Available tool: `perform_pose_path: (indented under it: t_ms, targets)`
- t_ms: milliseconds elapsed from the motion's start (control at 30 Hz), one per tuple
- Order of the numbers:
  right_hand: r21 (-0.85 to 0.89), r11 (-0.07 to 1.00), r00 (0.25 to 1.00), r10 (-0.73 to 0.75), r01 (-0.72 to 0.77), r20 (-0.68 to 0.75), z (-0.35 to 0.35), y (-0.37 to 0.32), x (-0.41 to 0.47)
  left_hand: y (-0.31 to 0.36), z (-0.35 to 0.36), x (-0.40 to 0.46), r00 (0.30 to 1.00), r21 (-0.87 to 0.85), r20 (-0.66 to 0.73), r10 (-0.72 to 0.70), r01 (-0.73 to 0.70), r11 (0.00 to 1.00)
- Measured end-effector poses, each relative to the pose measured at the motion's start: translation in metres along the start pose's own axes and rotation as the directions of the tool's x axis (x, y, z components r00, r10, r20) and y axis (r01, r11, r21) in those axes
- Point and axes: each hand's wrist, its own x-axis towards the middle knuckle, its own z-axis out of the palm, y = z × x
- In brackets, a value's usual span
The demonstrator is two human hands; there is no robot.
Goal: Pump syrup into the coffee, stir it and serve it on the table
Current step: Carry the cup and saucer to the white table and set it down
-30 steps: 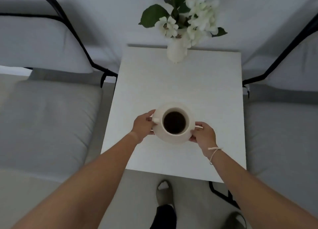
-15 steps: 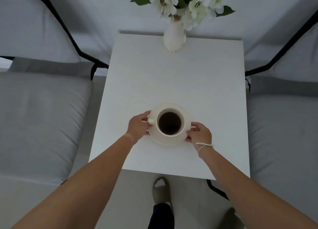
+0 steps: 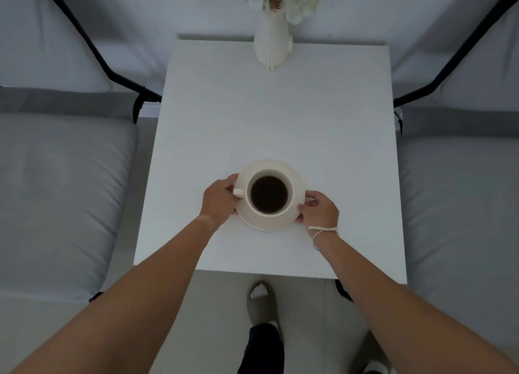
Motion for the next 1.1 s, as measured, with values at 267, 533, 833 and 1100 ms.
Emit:
perform_pose_path:
  t_ms: [267,533,833,1100]
  targets:
    - [-0.165,0.986,0.998,-0.041,0.033,-0.046,0.001,-0.003,-0.004,-0.004,0.002,-0.002,0.995,0.149,-0.04,0.091,-0.084,0.985]
    - [-0.317,0.941,0.992,-0.122,0.119,0.011,-0.006,-0.002,-0.009,-0.005,0.004,-0.005,0.995,0.162,-0.053,0.09,-0.08,0.983]
    - [-0.395,0.875,0.96,-0.253,0.279,0.117,-0.02,0.012,-0.008,-0.014,0.002,-0.004,0.99,0.23,-0.086,0.113,-0.09,0.969]
    - [-0.677,0.541,0.81,-0.569,0.499,0.142,-0.04,0.036,-0.003,-0.043,-0.01,-0.023,0.908,0.733,-0.096,0.408,-0.213,0.647]
